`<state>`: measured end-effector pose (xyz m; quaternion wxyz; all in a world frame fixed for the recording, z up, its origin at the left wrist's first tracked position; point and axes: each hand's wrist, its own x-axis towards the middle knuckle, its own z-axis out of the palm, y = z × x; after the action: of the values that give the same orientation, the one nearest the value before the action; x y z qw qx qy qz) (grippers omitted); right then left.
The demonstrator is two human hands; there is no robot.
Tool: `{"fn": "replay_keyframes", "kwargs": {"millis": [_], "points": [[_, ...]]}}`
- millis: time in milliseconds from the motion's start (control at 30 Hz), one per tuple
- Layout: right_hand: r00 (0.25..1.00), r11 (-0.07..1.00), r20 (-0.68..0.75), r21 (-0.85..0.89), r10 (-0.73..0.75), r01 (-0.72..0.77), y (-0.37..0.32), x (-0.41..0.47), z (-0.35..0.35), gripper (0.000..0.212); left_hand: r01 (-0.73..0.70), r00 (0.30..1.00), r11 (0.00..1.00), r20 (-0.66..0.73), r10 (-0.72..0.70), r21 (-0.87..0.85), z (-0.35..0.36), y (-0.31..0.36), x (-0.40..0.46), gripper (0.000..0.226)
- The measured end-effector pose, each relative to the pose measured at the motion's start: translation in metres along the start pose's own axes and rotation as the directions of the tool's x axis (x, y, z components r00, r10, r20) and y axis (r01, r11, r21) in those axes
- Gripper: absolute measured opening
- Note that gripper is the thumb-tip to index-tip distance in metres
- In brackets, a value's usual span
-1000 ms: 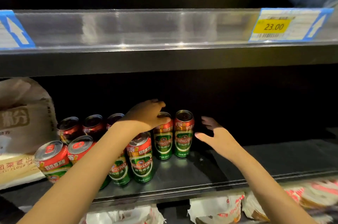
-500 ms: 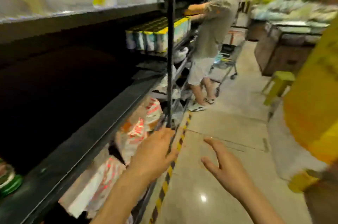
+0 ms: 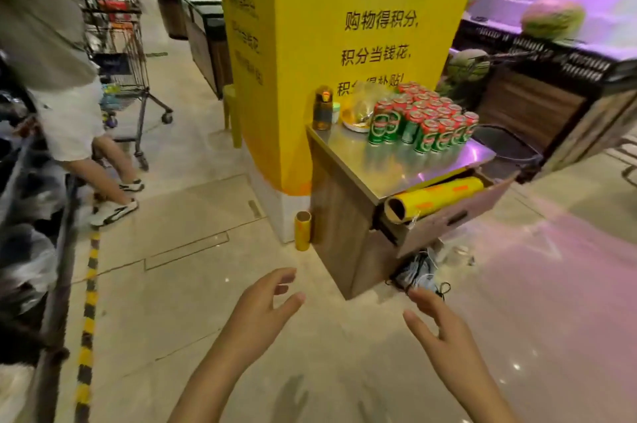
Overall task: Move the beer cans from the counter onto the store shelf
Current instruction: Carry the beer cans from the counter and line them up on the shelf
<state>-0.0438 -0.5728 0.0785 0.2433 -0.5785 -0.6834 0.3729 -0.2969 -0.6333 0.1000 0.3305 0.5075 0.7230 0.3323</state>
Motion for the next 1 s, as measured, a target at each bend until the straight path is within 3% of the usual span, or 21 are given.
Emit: {"fn": "replay_keyframes", "kwargs": {"millis": [133, 367, 500, 633, 733, 867, 1000], "points": [[0.999, 0.999, 0.013, 0.015, 0.029, -0.030, 0.029, 0.046, -0.032, 0.034, 0.074, 0.995, 0.997, 0.067, -0.071, -0.029, 0.039, 0.017, 0.046, 0.032], [0.996, 0.999, 0.084, 0.016, -0.044, 0.043, 0.039, 0.186, -0.068, 0.038, 0.197, 0.980, 0.980, 0.012, -0.197, -0.026, 0.078, 0.024, 0.166, 0.025], [0.995, 0.999, 0.087, 0.015, -0.041, 0.040, 0.051, 0.271, -0.099, 0.028, 0.175, 0.984, 0.984, 0.003, -0.175, -0.017, 0.109, 0.057, 0.260, 0.029], [0.997, 0.999, 0.074, 0.030, 0.009, -0.012, 0.069, 0.348, -0.137, 0.039, 0.063, 0.998, 0.998, 0.028, -0.063, -0.016, 0.139, 0.111, 0.357, 0.030], [0.995, 0.997, 0.089, 0.067, 0.041, -0.047, 0.080, 0.401, -0.162, 0.035, -0.011, 0.999, 1.000, 0.040, 0.011, -0.005, 0.161, 0.151, 0.417, 0.033], [0.989, 1.000, 0.148, 0.008, -0.028, 0.027, 0.089, 0.492, -0.186, 0.036, -0.082, 0.996, 0.995, 0.040, 0.080, 0.060, 0.188, 0.187, 0.486, 0.040], [0.957, 0.987, 0.248, -0.011, -0.151, 0.158, 0.078, 0.597, -0.201, 0.042, 0.008, 0.997, 0.997, -0.072, -0.003, 0.076, 0.193, 0.197, 0.547, 0.044]]}}
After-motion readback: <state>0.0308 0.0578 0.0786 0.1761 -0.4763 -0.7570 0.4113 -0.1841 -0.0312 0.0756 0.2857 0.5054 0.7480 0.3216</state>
